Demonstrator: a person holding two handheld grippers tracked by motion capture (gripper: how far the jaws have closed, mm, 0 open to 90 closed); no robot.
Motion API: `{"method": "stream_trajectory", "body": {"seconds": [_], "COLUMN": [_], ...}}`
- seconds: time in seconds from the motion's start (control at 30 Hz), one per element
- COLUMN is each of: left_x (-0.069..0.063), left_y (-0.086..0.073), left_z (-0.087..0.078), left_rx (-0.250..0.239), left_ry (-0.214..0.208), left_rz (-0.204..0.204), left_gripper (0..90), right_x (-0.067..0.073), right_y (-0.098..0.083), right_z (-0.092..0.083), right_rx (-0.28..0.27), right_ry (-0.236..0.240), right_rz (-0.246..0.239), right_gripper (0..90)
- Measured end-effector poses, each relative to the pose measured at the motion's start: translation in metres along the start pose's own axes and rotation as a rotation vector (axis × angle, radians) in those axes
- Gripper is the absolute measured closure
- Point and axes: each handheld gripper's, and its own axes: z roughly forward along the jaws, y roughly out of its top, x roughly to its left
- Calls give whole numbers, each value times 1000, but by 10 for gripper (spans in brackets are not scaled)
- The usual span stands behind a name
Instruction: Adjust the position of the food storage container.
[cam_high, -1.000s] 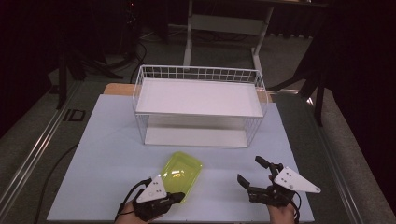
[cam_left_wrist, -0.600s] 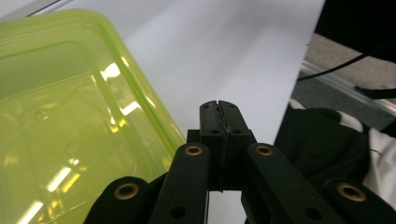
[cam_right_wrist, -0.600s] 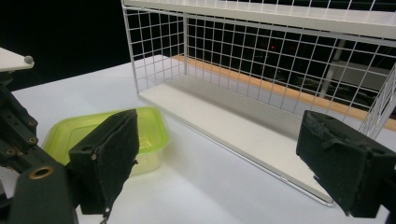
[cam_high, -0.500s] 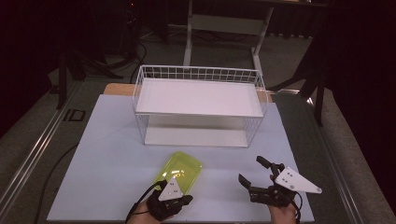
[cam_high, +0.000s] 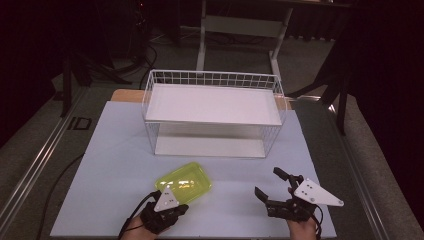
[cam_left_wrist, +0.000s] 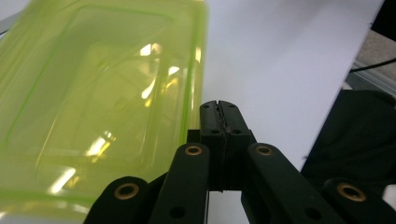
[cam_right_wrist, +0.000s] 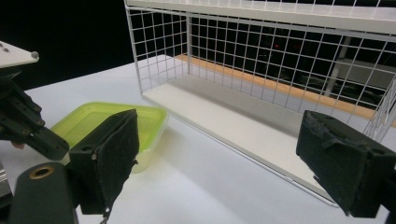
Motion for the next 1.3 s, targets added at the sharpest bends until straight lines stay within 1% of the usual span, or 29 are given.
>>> {"method": "stream_trajectory", "body": {"seconds": [0.03,0.07,0.1,0.13,0.17,0.27,0.3,0.37,0.4,0.47,0.5,0.53,0.6,0.63,0.7,0.73,0.77,0.83,0.87,0.9,0.97,1.03,1.1,1.13,1.17,1.23,1.3], "left_x": [2,5,5,11,14,23,25,27,28,30,30,32,33,34,32,32,31,33,35,38,46,56,66,69,75,83,94], "left_y": [-1,-1,-1,-3,-3,-6,-7,-8,-8,-9,-9,-10,-11,-11,-12,-11,-11,-9,-8,-8,-8,-8,-9,-10,-12,-15,-20], "left_z": [-2,-4,-4,-8,-9,-12,-13,-14,-14,-14,-14,-15,-15,-16,-19,-23,-26,-32,-37,-41,-48,-55,-58,-59,-59,-56,-51], "left_rx": [8,11,11,3,5,3,1,4,2,7,7,2,2,-2,-7,-12,-19,-23,-31,-36,-52,-60,-60,-62,-55,-39,-13], "left_ry": [25,31,31,43,55,66,68,92,85,107,107,93,78,58,49,49,59,62,80,92,108,136,169,178,187,205,210], "left_rz": [0,-8,-8,-29,-35,-58,-60,-62,-64,-64,-64,-75,-80,-90,-91,-89,-88,-92,-89,-93,-120,-137,-145,-153,-167,-177,-206], "left_gripper": [900,900,900,900,900,900,900,900,900,900,900,900,900,900,900,900,900,900,900,900,900,900,900,900,900,900,900], "right_x": [0,0,0,0,0,0,0,0,-1,-1,-1,-1,-1,0,0,0,0,-1,-1,0,0,1,1,1,1,1,1], "right_y": [0,0,0,-1,-1,0,0,-1,-1,-1,-1,-1,-1,-1,-1,-1,-1,-1,-1,-1,-1,-1,0,0,0,0,0], "right_z": [0,1,1,1,1,1,1,1,1,2,2,2,2,2,2,2,2,2,3,3,3,3,3,3,3,3,3], "right_rx": [1,1,1,3,4,3,3,5,5,5,5,5,7,7,7,8,9,10,11,11,12,12,11,9,10,10,11], "right_ry": [2,4,4,8,10,12,13,14,14,16,16,17,19,19,19,19,20,19,19,19,21,23,22,22,22,22,23], "right_rz": [-1,1,1,2,3,5,5,7,9,12,12,13,11,11,10,10,12,11,11,10,8,7,7,6,6,8,10], "right_gripper": [134,134,134,135,135,135,135,135,135,135,135,135,135,135,135,135,135,135,135,135,135,135,135,135,135,135,135]}}
